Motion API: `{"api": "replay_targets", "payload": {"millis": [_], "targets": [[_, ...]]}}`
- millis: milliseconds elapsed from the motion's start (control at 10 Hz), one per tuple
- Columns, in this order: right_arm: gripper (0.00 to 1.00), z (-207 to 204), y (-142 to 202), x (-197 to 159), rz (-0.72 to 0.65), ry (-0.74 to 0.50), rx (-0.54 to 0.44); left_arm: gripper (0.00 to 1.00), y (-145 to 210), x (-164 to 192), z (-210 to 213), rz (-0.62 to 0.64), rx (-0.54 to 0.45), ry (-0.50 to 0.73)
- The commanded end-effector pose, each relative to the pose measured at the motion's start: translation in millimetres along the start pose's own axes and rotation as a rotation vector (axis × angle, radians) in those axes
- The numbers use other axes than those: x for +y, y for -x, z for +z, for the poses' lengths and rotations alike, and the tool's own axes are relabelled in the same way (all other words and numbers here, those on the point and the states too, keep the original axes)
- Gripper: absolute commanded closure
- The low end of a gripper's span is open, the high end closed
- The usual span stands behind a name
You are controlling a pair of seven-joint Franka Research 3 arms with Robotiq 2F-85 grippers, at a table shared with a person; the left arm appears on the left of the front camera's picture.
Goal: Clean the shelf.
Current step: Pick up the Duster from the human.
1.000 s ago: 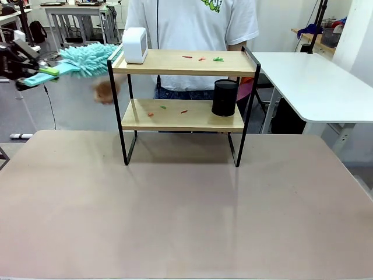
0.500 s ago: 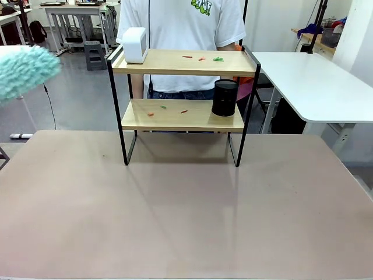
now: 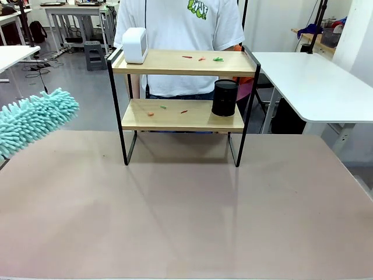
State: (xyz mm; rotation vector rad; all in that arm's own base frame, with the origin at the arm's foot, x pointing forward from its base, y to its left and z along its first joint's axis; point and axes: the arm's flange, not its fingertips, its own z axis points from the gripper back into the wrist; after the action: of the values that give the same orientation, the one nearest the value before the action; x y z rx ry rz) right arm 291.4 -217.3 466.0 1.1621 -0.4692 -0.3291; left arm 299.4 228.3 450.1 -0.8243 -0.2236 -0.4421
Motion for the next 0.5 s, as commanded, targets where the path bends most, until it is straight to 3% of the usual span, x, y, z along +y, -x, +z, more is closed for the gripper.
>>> {"api": "replay_targets", "payload": {"millis": [0,400], "targets": [[0.0,-2.2,-0.8,0.9,0.028,-0.021,-0.012,0.99,5.2,-10.5,20.8,0.024,-0.02,0.002],[0.0,-2.2,-0.8,0.9,0.028,-0.021,-0.012,0.99,5.2,-10.5,20.8,0.024,-0.02,0.002]]}}
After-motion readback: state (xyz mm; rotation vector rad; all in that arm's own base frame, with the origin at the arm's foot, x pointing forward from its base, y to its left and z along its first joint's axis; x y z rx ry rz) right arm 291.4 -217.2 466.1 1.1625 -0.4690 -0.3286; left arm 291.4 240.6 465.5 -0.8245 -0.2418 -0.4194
